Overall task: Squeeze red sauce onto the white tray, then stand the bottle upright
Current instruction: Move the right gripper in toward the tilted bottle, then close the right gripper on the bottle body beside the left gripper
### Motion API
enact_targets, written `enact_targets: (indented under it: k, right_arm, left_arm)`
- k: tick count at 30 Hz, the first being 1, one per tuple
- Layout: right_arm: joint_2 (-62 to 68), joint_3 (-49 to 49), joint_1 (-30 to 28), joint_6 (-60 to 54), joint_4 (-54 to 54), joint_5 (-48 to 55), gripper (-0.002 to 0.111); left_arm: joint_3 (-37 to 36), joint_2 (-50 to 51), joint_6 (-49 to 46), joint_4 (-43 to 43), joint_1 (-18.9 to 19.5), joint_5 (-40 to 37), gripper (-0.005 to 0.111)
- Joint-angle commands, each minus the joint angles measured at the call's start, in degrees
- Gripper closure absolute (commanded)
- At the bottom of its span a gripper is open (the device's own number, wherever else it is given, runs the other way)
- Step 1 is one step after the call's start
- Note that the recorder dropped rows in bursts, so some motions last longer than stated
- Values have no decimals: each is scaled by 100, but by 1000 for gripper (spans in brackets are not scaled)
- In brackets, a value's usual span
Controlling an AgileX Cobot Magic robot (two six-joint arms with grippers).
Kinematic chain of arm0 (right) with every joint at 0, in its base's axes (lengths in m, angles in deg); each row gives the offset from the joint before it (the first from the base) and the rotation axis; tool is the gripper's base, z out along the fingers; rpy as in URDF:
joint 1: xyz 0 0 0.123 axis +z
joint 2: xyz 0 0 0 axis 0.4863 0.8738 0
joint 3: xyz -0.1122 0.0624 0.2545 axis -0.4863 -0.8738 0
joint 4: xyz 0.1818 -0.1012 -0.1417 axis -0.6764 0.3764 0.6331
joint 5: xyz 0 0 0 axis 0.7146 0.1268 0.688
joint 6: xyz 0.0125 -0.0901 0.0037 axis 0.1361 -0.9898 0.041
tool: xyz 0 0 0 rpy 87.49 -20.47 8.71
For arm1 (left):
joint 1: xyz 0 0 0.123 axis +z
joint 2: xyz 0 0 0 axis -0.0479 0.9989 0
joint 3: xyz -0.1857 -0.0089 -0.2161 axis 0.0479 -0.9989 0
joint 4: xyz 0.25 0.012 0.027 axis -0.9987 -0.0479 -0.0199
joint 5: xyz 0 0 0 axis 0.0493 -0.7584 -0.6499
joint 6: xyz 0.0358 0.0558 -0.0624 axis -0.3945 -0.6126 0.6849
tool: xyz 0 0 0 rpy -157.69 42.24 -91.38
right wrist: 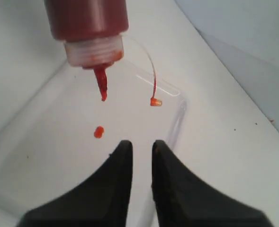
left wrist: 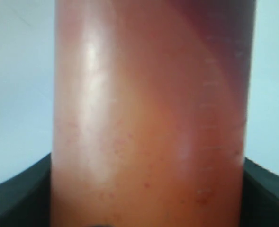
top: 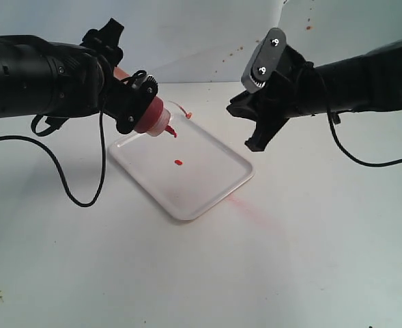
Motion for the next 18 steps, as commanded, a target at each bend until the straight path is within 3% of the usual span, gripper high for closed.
enact_targets:
  k: [1, 4, 8, 14, 18]
  right_arm:
    - [163, 35, -4, -64, -927, 282, 74]
    - [340, 168, 40, -64, -804, 317, 50]
    - [668, 498, 249, -64, -815, 272, 6]
    - [1145, 985, 850, -64, -788, 240, 3]
    - [1155, 1030, 865, -64, -898, 40, 3]
  left_arm:
    - [52, -124, 33, -63, -3, -83, 107]
    - [52, -124, -77, -63, -3, -83, 107]
    - [52, -124, -93, -63, -3, -83, 107]
    - [52, -124, -165, -99, -3, -83, 107]
    - [52, -124, -250, -99, -3, -83, 107]
